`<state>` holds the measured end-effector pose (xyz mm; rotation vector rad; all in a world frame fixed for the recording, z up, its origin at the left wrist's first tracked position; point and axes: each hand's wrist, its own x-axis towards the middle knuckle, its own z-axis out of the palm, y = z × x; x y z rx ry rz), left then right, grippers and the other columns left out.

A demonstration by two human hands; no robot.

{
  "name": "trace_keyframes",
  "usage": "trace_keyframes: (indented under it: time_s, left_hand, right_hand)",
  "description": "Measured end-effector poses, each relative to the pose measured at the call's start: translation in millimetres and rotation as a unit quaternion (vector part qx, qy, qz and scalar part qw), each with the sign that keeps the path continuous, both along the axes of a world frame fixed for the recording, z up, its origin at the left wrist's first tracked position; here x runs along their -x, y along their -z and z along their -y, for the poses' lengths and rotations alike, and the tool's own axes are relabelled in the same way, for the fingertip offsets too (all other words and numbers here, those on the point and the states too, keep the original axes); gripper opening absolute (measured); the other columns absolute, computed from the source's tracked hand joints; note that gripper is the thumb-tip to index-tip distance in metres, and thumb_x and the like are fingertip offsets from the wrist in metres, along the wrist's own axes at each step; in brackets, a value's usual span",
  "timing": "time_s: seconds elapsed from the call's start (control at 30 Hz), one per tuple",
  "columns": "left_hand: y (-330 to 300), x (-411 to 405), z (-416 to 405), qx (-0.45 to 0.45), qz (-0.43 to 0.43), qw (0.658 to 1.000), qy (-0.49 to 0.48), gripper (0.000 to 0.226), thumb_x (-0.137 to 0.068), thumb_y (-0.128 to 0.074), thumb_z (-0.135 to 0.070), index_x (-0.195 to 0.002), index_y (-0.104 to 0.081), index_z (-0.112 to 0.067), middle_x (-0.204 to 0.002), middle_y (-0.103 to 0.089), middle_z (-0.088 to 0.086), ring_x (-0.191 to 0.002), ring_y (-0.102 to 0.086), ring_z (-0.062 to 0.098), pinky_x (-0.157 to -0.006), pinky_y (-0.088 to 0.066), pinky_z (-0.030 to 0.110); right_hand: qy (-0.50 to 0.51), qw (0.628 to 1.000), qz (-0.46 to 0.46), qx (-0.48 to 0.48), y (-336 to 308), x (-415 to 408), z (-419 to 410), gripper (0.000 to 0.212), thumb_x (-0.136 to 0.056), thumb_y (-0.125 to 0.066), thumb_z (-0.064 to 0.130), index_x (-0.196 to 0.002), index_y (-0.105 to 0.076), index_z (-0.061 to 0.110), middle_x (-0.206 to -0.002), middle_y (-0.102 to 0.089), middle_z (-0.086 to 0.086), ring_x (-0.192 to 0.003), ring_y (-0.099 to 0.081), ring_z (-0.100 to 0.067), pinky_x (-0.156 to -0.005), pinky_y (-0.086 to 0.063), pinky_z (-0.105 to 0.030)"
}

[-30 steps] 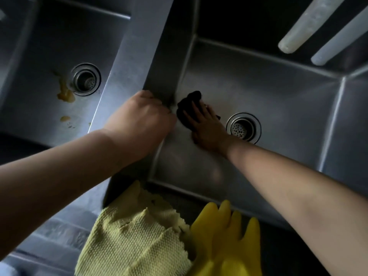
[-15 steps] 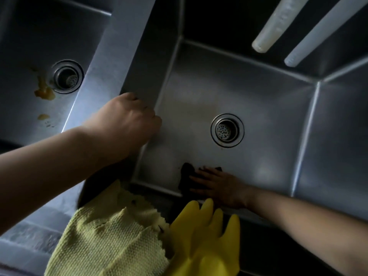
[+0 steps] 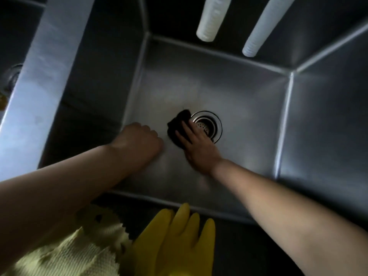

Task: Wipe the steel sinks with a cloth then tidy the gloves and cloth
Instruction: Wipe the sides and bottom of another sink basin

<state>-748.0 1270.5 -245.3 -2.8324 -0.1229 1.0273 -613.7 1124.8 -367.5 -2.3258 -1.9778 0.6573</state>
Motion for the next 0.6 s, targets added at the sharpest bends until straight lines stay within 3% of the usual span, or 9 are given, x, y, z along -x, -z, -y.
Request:
trace_keyframes:
  time_s: [0.07,0.13,0.23,0.33,0.47,0.6]
  left_hand:
    - [14.8,-2.5,1.3,0.007,-0.001,1.000,-0.008,0.026,-0.093,-0.040,-0.018,-0.117,-0.050,-0.016,-0.119,-0.054,0.006,-0.108,-0.051,0.026,-0.088,-0.038,0.034]
    - [26.7,-6.2,1.0,0.023,-0.019,1.000,-0.009,0.037,-0.093,-0.039,-0.018,-0.129,-0.043,-0.015,-0.134,-0.046,0.009,-0.116,-0.048,0.027,-0.091,-0.037,0.036]
    - [38.7,-14.5,1.1,0.056,-0.032,0.998,-0.013,0.054,-0.095,-0.040,-0.020,-0.146,-0.020,-0.016,-0.156,-0.013,0.013,-0.136,-0.029,0.029,-0.105,-0.030,0.041]
    - [48.8,-22.5,5.7,0.069,-0.034,0.997,-0.026,0.062,-0.097,-0.038,-0.020,-0.150,-0.005,-0.018,-0.158,0.005,0.013,-0.144,-0.008,0.032,-0.113,-0.020,0.048]
    - [67.1,-30.9,8.7,0.065,-0.048,0.996,-0.039,0.080,-0.093,-0.047,-0.019,-0.150,0.009,-0.021,-0.156,0.018,0.014,-0.144,0.010,0.035,-0.113,-0.008,0.058]
    - [81.7,-28.8,9.6,0.078,-0.052,0.992,-0.081,0.094,-0.088,-0.055,-0.012,-0.147,0.018,-0.024,-0.154,0.026,0.012,-0.142,0.019,0.034,-0.114,-0.005,0.058]
  right_hand:
    - [-0.033,0.999,0.002,0.011,0.4,-4.7,32.7,0.062,-0.091,-0.049,0.017,-0.148,-0.024,0.020,-0.156,-0.013,-0.011,-0.144,-0.005,-0.034,-0.117,-0.008,-0.046]
    - [-0.047,0.998,0.017,0.026,-0.8,-18.0,63.2,0.064,-0.088,-0.054,0.018,-0.147,-0.028,0.020,-0.155,-0.018,-0.010,-0.143,-0.009,-0.034,-0.116,-0.012,-0.046]
    - [-0.006,0.999,0.025,0.043,-2.3,-44.7,89.9,0.068,-0.090,-0.052,0.023,-0.148,-0.018,0.025,-0.156,-0.007,-0.003,-0.144,0.001,-0.029,-0.117,-0.009,-0.042]
    - [0.075,0.996,0.032,0.043,-2.7,-60.6,81.9,0.069,-0.092,-0.047,0.026,-0.149,-0.008,0.029,-0.156,0.004,0.002,-0.141,0.014,-0.020,-0.118,-0.003,-0.038]
    - [0.185,0.980,0.065,0.028,4.0,-64.7,35.4,0.064,-0.094,-0.041,0.029,-0.150,-0.012,0.025,-0.159,0.003,-0.004,-0.144,0.012,-0.022,-0.114,0.011,-0.031]
    - [0.144,0.988,0.047,0.008,10.6,-52.5,-12.4,0.064,-0.096,-0.039,0.026,-0.151,-0.007,0.023,-0.159,0.005,-0.007,-0.144,0.012,-0.027,-0.114,0.013,-0.034]
